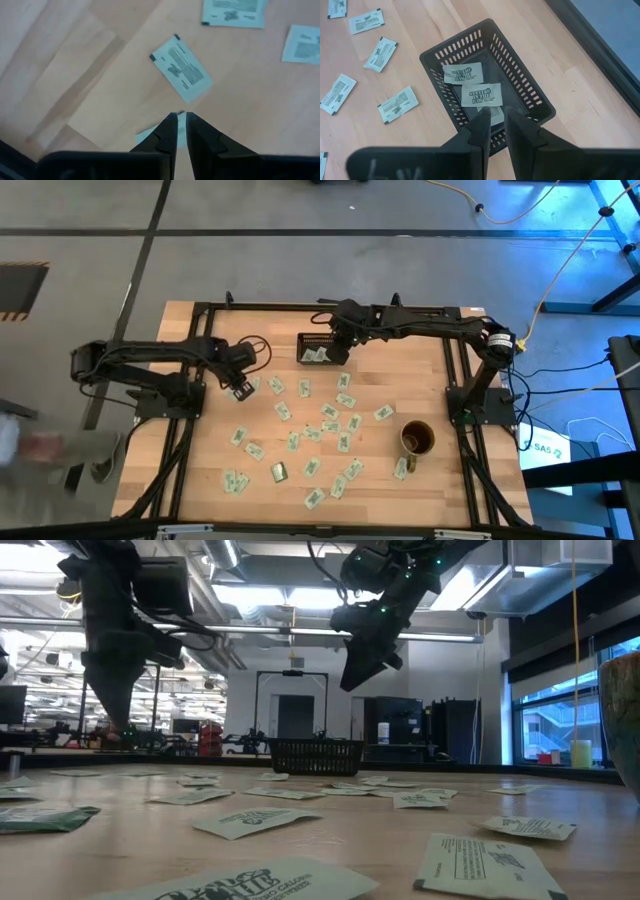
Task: Pick and place Stevia / Truvia into bins
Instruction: Put the white stevia packet into the black bin
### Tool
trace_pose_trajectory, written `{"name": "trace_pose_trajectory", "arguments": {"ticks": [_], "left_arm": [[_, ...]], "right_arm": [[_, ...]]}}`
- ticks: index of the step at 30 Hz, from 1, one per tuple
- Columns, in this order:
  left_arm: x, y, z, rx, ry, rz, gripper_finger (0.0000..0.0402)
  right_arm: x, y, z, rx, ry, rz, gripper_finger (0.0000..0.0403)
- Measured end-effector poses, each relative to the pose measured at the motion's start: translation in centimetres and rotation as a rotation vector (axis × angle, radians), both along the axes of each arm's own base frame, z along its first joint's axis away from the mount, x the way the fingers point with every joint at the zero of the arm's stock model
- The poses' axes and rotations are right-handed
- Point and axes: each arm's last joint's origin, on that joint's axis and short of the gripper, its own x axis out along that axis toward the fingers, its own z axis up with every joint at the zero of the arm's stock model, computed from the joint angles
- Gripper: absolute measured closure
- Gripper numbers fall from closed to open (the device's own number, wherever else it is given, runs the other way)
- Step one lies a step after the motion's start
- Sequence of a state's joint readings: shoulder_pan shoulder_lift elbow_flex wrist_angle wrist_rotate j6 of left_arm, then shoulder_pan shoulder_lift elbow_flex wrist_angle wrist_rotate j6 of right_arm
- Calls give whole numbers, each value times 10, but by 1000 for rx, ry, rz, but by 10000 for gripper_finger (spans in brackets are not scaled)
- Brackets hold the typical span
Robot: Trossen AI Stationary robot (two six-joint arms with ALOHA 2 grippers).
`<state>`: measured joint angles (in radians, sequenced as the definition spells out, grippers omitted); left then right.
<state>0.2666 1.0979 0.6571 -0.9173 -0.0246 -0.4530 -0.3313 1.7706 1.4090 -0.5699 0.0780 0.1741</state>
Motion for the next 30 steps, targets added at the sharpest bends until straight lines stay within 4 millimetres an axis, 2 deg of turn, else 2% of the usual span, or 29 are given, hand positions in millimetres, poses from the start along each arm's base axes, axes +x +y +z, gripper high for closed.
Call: {"name": "trace_pose_trajectory", "arguments": {"ticks": [5, 11, 21, 30], "left_arm": [[4, -7, -4, -6, 22, -5, 332], [9, -11, -11, -10, 69, 78, 305], [21, -16, -36, -26, 214, 57, 313], [34, -14, -58, -31, 278, 7, 316]], "right_arm": [[0, 0, 0, 1, 0, 0, 343], [0, 0, 0, 1, 0, 0, 343], [0, 0, 0, 1, 0, 0, 343], [0, 0, 0, 1, 0, 0, 343]]}}
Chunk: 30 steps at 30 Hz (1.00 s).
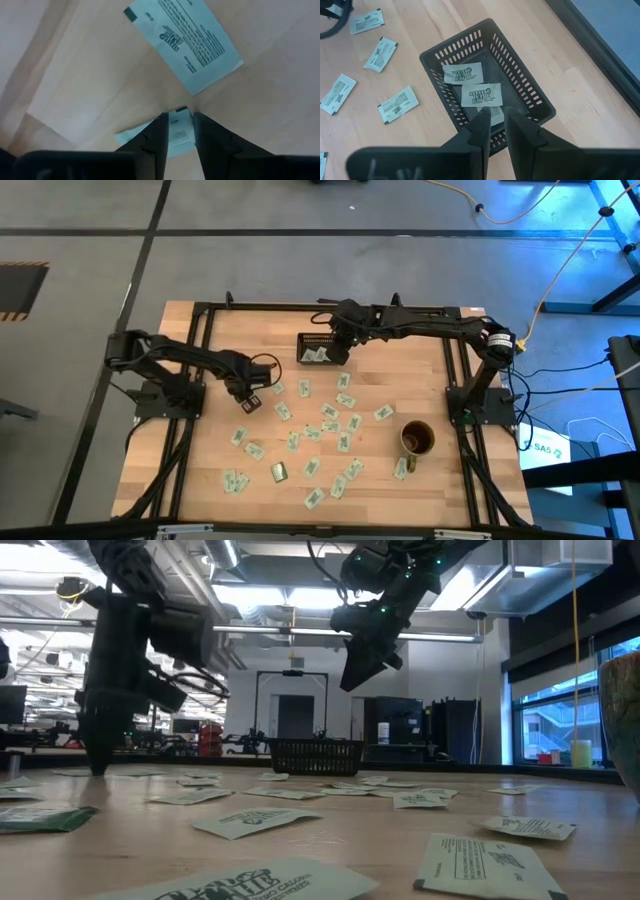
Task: Pick and place Stevia / Truvia into bins
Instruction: Put the white stevia packet into the black bin
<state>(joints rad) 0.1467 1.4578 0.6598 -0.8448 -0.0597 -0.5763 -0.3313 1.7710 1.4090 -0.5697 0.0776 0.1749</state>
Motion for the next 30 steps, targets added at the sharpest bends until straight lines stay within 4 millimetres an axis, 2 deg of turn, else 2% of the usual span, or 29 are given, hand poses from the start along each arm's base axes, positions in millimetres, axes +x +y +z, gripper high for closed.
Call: {"name": "trace_pose_trajectory", "arguments": {"ticks": [6, 21, 25, 30], "left_arm": [[2, 0, -8, -19, 45, -26, 326], [0, -1, -7, -34, 50, -73, 389], [-11, -1, 7, -9, 113, -77, 398], [-6, 5, 37, 42, -58, -58, 397]], "right_arm": [[0, 0, 0, 0, 0, 0, 343], [0, 0, 0, 0, 1, 0, 343], [-1, 1, -1, 7, 20, 1, 343], [-8, 3, -6, 66, 85, -37, 343]]}}
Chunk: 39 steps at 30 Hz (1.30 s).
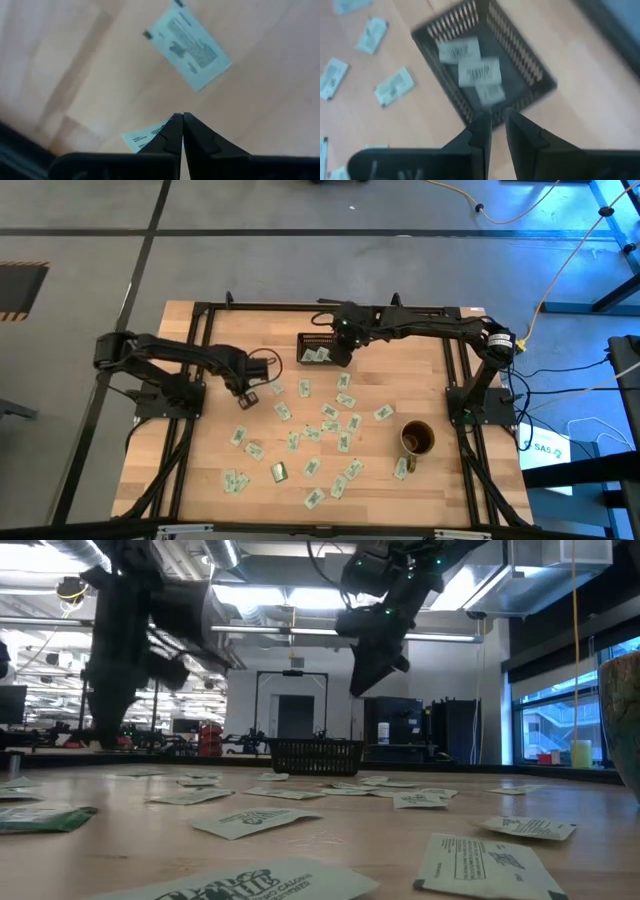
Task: Pick and place Stevia / Truvia into bins
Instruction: Put the white stevia packet into the black bin
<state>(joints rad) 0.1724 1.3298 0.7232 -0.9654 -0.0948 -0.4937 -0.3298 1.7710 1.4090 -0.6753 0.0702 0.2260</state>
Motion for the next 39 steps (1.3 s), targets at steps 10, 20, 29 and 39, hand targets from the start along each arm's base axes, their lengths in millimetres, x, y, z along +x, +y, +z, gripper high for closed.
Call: {"name": "trace_pose_trajectory", "arguments": {"ticks": [10, 20, 29, 39], "left_arm": [[34, 35, 57, 26, -611, -16, 396], [75, 71, 71, 123, -928, -175, 397], [114, 94, 31, 153, -877, -241, 396], [131, 109, 4, 179, -778, -185, 382]], "right_arm": [[-40, 15, 9, 49, 31, -18, 343], [-73, 37, 16, 52, -165, -70, 343], [-72, 44, 11, 62, -180, -64, 343], [-73, 44, 11, 66, -175, -67, 343]]}}
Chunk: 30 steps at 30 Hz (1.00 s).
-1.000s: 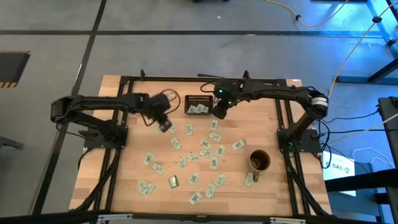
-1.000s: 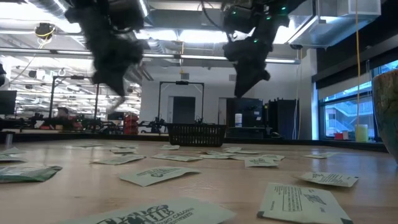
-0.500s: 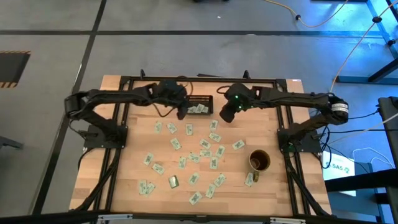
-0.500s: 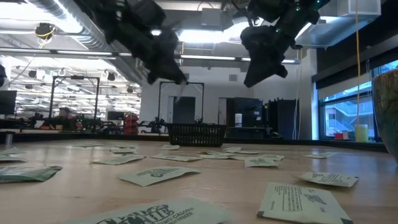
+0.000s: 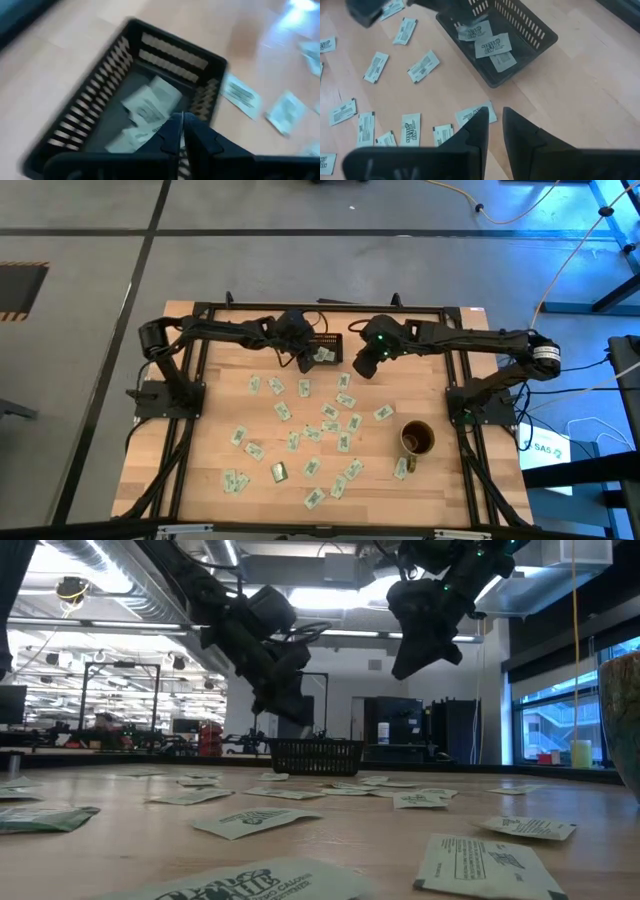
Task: Pick and place Stevia / Truvia into bins
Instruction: Put the white stevia packet into the black bin
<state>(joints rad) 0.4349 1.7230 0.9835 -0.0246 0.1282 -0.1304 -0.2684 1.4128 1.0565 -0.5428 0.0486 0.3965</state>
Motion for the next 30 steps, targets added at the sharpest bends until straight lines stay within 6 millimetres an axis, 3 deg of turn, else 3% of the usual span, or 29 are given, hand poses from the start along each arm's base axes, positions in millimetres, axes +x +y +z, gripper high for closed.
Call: {"name": "trace_pose_trajectory", "arguments": {"ticks": [11, 17, 25, 30], "left_arm": [[-3, 5, 16, 38, -6, 30, 355], [-14, 0, 42, 52, -53, 24, 359], [-35, -15, 92, 83, -196, -20, 366], [-42, -21, 107, 110, -242, -26, 366]], "right_arm": [[3, 9, 1, -7, -10, 36, 343], [8, 12, 1, -17, -38, 53, 343], [26, 11, -31, 8, 62, 62, 343], [39, 17, -58, 10, 140, 111, 343]]}}
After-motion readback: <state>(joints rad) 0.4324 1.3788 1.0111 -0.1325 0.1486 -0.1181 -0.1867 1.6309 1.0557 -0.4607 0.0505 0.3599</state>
